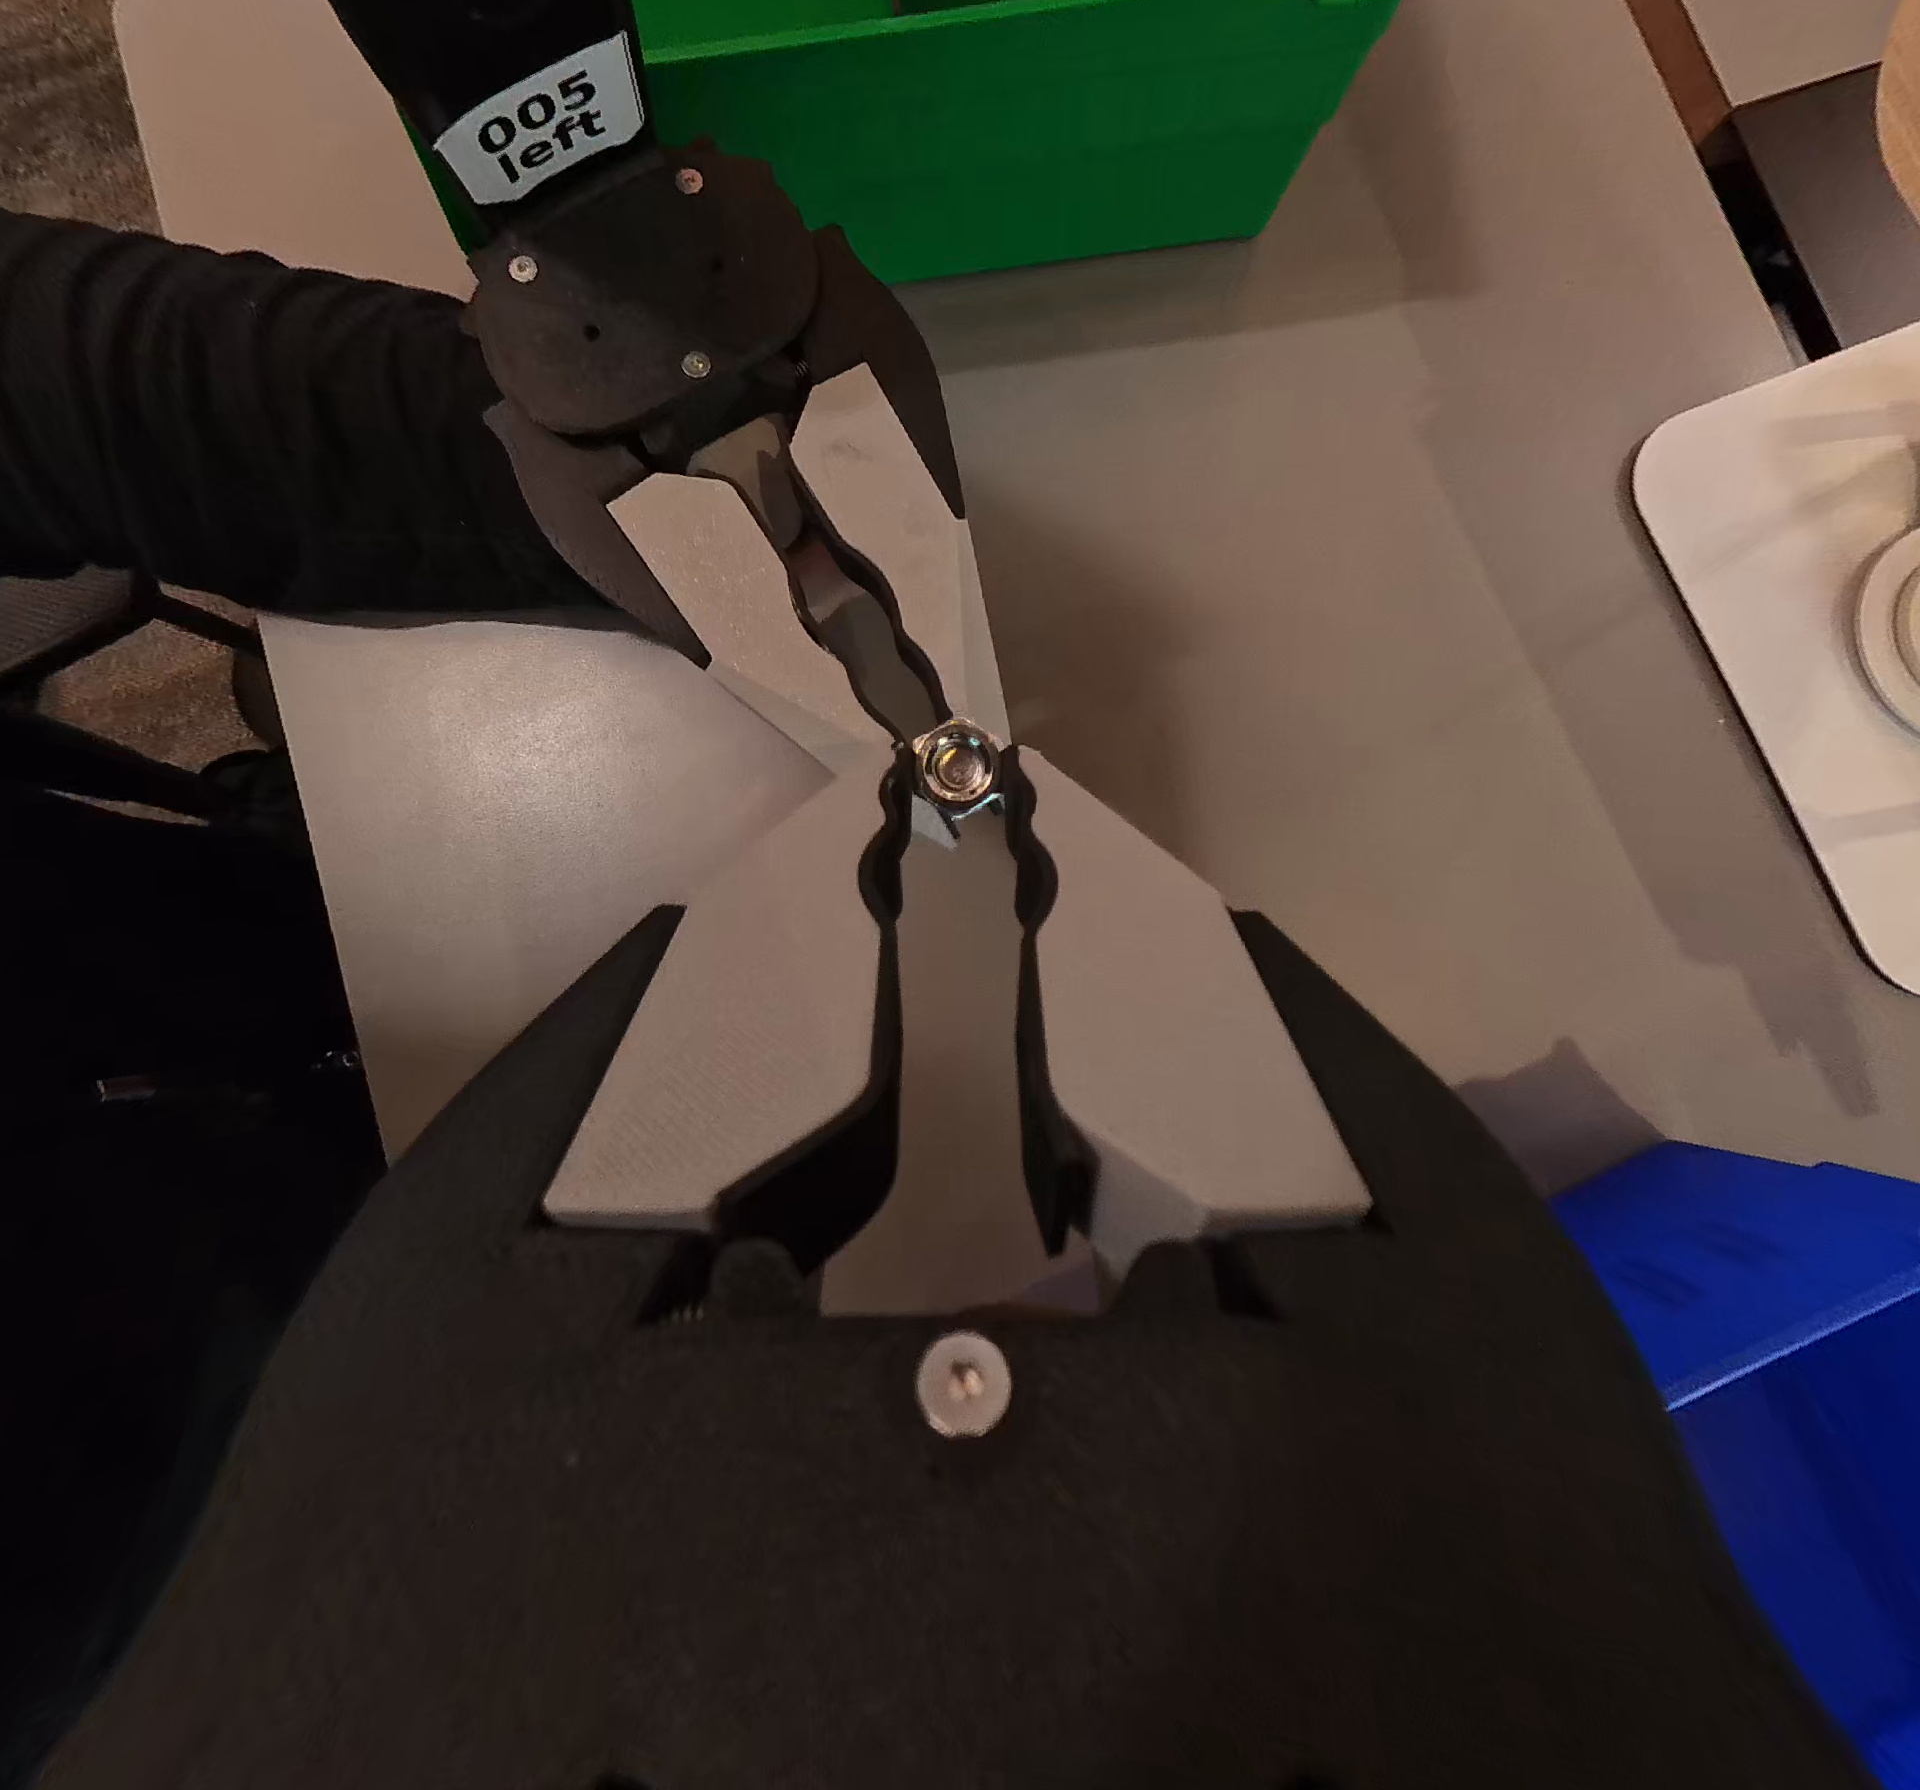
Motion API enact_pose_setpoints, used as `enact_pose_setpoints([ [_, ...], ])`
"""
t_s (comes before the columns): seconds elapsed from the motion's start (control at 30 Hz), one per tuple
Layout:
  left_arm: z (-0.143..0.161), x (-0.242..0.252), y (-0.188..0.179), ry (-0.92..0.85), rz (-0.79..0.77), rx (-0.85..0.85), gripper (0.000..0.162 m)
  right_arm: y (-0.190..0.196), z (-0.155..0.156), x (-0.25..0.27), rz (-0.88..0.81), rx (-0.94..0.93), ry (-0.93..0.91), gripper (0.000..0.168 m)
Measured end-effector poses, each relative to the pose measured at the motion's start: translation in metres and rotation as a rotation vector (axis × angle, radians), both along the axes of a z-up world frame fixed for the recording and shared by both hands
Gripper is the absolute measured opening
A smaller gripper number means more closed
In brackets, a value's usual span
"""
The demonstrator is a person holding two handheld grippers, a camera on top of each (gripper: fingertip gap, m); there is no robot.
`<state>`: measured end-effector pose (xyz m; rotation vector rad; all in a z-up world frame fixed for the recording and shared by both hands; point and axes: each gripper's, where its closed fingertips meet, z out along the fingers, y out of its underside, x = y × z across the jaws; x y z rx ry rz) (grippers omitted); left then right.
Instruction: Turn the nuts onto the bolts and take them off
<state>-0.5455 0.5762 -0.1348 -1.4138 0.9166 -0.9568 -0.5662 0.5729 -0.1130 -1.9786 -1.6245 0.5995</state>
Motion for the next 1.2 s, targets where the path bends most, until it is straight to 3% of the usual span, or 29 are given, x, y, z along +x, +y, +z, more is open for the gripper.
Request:
enact_pose_setpoints([
  [0.3,0.000,0.001,-0.001,-0.003,-0.005,-0.003,0.006,-0.001,-0.001,0.001,0.005,-0.025,-0.031,0.014],
  [0.5,0.004,-0.001,0.000,-0.021,-0.001,-0.003,0.006,0.001,0.008,-0.002,-0.004,-0.042,0.063,0.035],
  [0.57,0.004,-0.001,-0.001,-0.024,-0.003,0.000,0.006,0.001,0.017,-0.003,-0.014,-0.042,0.137,0.043],
  [0.7,0.011,-0.001,-0.007,-0.065,-0.044,0.007,0.006,-0.013,0.050,-0.010,0.039,-0.022,0.463,0.049],
  [0.87,0.014,0.000,-0.013,-0.090,-0.082,0.015,0.006,-0.016,0.055,-0.003,0.044,0.016,0.727,0.061],
  [1.0,0.017,0.002,-0.019,-0.090,-0.098,0.038,0.006,-0.019,0.044,0.003,0.054,0.066,0.823,0.065],
  [1.2,0.009,0.010,-0.024,-0.054,-0.134,0.028,0.006,-0.028,0.020,0.001,0.074,0.075,0.815,0.070],
])
